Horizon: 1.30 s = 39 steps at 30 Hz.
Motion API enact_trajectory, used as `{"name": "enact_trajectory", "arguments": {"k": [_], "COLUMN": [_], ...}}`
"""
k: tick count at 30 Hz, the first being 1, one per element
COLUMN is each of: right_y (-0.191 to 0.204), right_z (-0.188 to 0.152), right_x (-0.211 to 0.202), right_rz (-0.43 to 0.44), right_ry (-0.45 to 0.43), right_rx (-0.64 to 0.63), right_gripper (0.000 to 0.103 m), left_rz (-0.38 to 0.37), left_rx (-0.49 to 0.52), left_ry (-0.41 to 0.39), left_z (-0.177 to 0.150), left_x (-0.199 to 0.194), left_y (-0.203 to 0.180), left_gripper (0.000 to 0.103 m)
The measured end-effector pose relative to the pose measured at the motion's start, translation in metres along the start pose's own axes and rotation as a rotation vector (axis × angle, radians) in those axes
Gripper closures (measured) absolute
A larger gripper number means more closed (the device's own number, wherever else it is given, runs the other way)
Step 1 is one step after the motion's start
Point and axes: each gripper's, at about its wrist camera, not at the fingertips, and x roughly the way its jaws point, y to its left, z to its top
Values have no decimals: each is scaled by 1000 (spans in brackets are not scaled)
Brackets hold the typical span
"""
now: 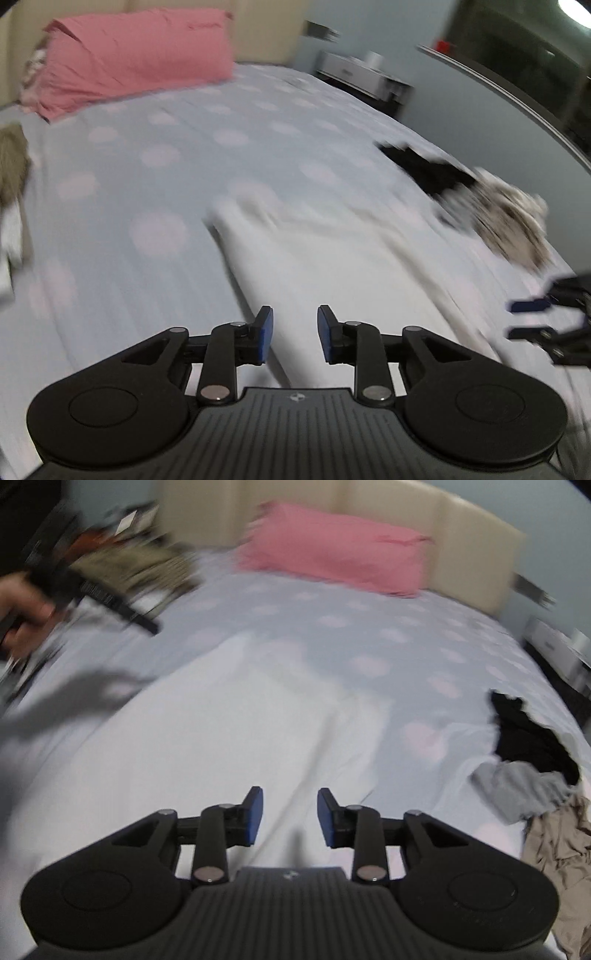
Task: Fold clothes
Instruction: 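Release the shirt with both grippers and lay it flat on the bed, then pinch the shirt's folded edge with the left gripper while the right gripper pinches beside it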
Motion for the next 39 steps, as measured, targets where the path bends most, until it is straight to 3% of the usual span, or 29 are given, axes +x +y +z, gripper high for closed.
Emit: {"name": "enact_trajectory", "arguments": {"k": [3,6,9,12,15,21,24,28,31,34,39], "right_y": [32,65,101,131,155,183,184,181,182,184,190], "right_z": [-28,-51,-73,-97,-118,-153,-150,-144,-146,-147,-147], "right_x": [-20,-36,-47,-53,-56,-48,-38,-37,-37,-34,-22], "right_rz": [61,80,70,44,16,-98,-145,-160,-169,-197,-254], "right_ry": [40,54,58,64,79,39,23,33,32,29,20], "right_rx": [-69,-183,-374,-548,-687,-975,-1015,-966,-958,-973,-1032], "right_gripper": [68,68,56,49,42,42,40,40,40,40,39], "left_rz": [-20,-13,21,41,65,127,156,186,219,283,322], "left_rx": [85,266,502,629,685,818,897,1006,1085,1142,1190], "left_ry": [41,63,82,97,112,133,147,161,163,136,109], "left_z": [-49,-91,-127,-152,-168,-192,-203,-219,-225,-223,-221], "left_x": [-16,-32,-45,-48,-50,-42,-37,-34,-26,-16,-2], "left_y": [-32,-68,-102,-118,-126,-138,-144,-149,-152,-159,-164], "left_gripper": [79,79,79,79,79,79,79,78,72,60,60]}}
